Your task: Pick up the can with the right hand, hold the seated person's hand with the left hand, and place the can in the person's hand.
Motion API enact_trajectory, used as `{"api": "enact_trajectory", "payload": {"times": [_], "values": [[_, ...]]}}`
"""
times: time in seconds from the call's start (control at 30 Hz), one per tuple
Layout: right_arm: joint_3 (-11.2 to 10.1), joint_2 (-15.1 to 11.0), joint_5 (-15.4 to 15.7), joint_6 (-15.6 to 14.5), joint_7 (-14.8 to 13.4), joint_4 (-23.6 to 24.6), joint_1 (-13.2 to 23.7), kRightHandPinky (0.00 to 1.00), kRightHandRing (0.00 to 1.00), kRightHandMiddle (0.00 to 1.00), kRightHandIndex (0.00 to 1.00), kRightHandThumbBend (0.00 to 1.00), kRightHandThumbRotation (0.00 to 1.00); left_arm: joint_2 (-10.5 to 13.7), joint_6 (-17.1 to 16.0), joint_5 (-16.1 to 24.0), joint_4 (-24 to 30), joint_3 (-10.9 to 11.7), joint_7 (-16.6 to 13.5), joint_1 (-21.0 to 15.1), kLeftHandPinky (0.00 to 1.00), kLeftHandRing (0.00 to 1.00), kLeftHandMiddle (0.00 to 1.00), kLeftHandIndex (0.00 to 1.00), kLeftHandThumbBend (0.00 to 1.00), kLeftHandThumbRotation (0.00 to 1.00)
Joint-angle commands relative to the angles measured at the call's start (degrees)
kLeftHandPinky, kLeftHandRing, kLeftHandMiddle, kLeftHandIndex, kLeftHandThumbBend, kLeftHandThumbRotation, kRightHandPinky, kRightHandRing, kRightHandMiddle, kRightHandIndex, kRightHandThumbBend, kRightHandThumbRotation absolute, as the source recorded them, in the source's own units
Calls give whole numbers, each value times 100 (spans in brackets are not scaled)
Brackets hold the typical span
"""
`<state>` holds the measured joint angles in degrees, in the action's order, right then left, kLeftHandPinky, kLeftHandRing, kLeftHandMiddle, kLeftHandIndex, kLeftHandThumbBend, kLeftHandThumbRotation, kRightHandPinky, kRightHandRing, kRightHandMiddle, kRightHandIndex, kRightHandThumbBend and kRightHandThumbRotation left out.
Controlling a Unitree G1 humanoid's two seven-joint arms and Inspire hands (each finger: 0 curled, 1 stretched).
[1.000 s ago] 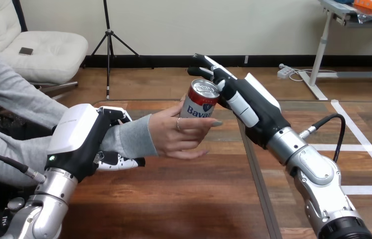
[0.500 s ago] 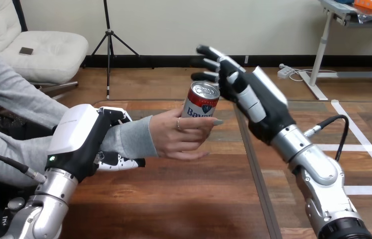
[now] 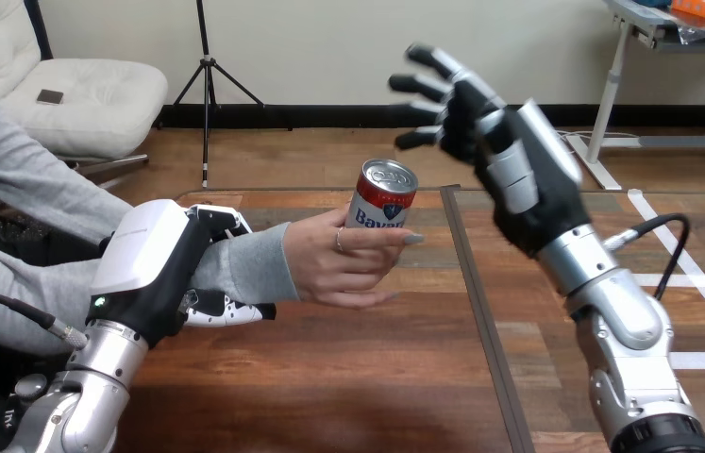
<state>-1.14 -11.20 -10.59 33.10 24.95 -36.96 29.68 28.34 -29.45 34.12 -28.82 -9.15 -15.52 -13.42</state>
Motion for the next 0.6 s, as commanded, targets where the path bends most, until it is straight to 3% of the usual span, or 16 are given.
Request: {"api": "enact_trajectory", "payload": {"times": [0.0, 0.4, 0.57], "values": [[-197, 39, -182, 181, 37, 386, 44, 67, 79, 85, 92, 100, 100, -50, -87, -182, 443, 142, -49, -345, 24, 28, 36, 42, 75, 0], [-284, 7, -299, -26, 97, 819, -190, 67, 79, 84, 91, 100, 99, -50, -117, -299, 391, 151, 23, -346, 25, 29, 36, 42, 75, 0], [-309, 26, -344, -5, 107, 875, -257, 68, 79, 84, 91, 100, 98, -96, -80, -578, 417, 179, 270, -316, 27, 31, 38, 43, 75, 0]]}}
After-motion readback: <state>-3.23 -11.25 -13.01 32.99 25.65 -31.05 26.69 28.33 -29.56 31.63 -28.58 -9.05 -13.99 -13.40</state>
